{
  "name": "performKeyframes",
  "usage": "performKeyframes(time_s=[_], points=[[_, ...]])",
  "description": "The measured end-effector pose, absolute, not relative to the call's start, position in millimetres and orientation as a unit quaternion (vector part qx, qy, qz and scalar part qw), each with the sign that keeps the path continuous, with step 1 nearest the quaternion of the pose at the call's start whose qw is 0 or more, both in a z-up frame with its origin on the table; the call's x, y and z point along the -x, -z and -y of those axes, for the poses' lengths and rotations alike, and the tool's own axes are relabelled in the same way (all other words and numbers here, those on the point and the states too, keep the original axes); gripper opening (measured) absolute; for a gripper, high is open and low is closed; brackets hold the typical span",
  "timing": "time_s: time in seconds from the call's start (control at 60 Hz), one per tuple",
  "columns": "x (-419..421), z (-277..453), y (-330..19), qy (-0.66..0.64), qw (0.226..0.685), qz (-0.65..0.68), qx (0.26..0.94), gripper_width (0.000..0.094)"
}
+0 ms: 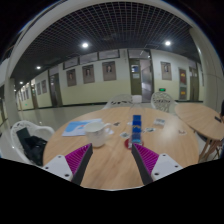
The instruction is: Pour water
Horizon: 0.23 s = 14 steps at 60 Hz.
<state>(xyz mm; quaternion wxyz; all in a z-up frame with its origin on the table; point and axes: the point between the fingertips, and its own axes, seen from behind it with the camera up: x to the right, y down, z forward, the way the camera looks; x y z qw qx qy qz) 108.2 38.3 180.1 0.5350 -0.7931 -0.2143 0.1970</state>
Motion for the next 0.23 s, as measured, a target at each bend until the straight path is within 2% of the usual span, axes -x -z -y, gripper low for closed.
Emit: performKeyframes(time_s=[0.1,0.233], points=[[-84.4,18.2,-178.9,-0.241,0.514,0.229,0.791,0.0834],[-58.8,59.0,-176.8,-0.277,0.501,0.25,0.781,0.0841]])
